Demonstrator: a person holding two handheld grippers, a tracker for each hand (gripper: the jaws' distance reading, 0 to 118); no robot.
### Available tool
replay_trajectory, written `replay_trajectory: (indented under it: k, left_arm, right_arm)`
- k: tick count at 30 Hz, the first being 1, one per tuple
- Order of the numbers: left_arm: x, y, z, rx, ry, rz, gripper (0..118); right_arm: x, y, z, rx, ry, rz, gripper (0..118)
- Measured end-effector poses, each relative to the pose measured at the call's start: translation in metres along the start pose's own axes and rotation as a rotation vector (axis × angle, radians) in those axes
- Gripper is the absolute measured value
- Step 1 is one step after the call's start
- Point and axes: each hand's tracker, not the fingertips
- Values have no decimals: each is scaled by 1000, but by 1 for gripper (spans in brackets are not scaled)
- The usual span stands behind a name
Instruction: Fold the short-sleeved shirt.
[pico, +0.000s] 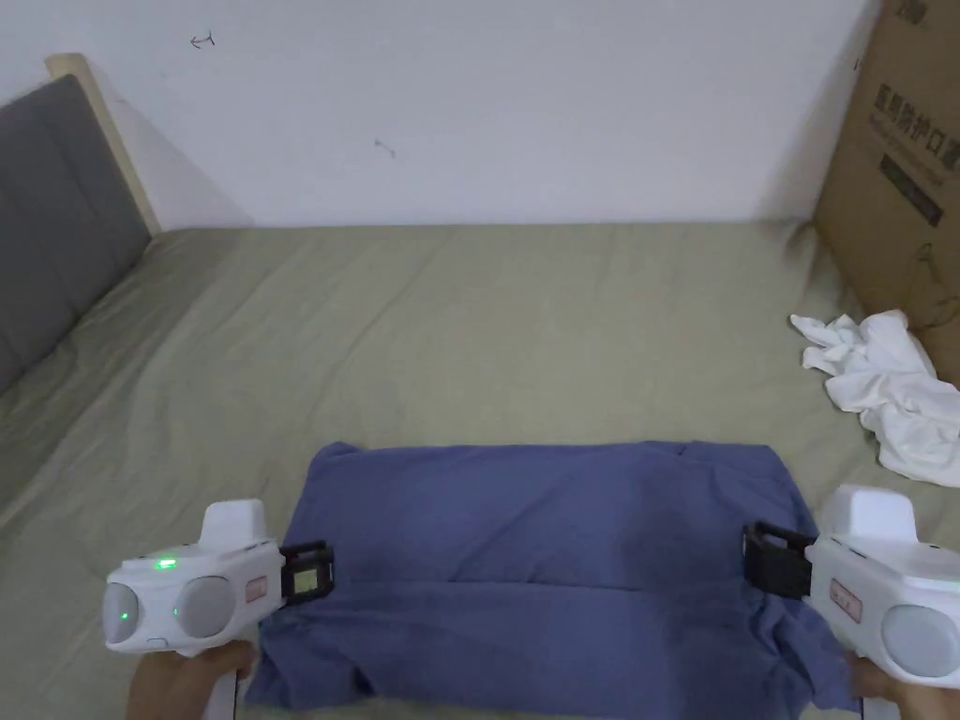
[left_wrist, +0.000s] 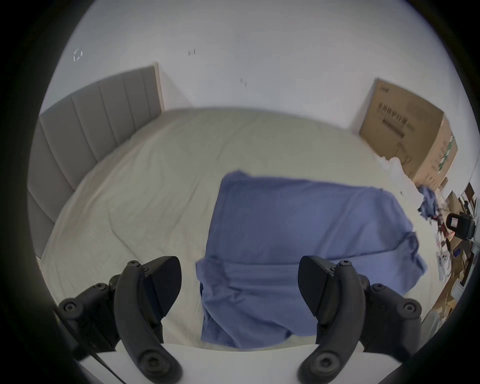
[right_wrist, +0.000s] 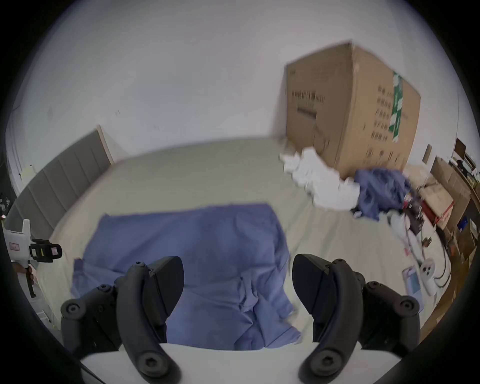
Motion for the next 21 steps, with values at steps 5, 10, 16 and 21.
replay_trajectory:
  k: [5,10,16,21]
  left_arm:
    - [15,1,74,194,-28,-17,94]
    - [28,-17,121,370,-51,-4,70]
    - [36,-42,141,453,-65,-34,0]
    - [38,-50,142,452,-72,14,0]
  right_arm:
    - [-3,13,73,196,-18,33,89]
    - [2,2,111,311,-65,78,85]
    - [-9,-20,135,371,-105,119,0]
    - [-8,-29,132,377,-96,117,0]
